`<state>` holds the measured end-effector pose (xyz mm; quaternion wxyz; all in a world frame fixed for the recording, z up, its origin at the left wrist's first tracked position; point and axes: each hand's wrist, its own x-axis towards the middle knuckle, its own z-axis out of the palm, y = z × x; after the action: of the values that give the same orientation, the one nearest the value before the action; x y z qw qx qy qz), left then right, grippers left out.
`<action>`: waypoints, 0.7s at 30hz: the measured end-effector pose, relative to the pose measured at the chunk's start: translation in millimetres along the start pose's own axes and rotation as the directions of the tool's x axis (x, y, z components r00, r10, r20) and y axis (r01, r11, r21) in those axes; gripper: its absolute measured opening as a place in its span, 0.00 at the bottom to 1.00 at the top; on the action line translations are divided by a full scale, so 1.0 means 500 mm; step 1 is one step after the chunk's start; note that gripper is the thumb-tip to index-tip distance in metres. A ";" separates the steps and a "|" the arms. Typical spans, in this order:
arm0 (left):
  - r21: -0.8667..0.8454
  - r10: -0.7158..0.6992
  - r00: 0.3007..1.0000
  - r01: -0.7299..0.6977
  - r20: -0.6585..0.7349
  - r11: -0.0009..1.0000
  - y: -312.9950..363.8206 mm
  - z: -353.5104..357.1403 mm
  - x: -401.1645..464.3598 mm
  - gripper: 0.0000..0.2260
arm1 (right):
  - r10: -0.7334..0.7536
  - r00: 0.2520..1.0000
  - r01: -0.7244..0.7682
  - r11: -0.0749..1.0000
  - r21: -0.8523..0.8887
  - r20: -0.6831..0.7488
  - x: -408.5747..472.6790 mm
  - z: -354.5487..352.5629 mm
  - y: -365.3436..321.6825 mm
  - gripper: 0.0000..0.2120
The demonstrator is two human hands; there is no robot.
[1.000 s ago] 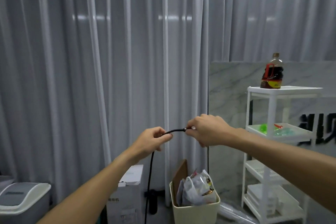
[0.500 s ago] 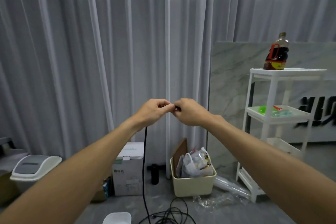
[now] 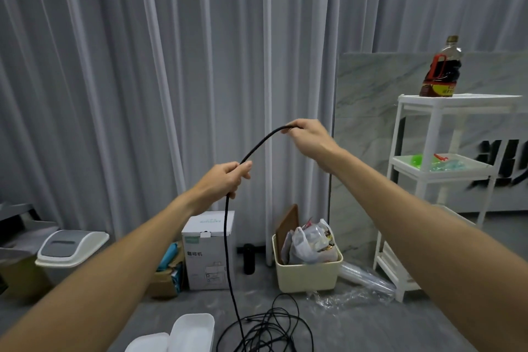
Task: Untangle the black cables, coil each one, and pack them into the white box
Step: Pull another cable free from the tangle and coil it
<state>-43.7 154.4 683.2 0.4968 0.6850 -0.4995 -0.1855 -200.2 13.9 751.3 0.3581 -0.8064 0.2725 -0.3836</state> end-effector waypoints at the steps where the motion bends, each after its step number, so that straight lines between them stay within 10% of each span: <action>1: 0.002 -0.011 1.000 0.011 0.006 1.000 -0.011 -0.001 -0.006 0.17 | 0.029 0.998 -0.026 0.998 0.048 -0.055 0.006 -0.010 0.001 0.14; 5: -0.002 -0.021 1.000 0.021 -0.017 1.000 -0.025 0.006 -0.022 0.17 | 0.118 0.984 -0.100 0.986 0.134 -0.133 0.019 -0.044 0.016 0.12; 21: 0.272 0.228 0.962 -0.182 -0.148 0.945 0.134 -0.044 0.077 0.14 | 0.249 0.890 -0.331 0.929 0.166 0.382 -0.041 0.004 0.079 0.16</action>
<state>-44.1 131.2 760.3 0.4634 0.7011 -0.5419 -0.0051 -216.5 5.6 710.8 0.5445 -0.7656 0.2762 -0.2026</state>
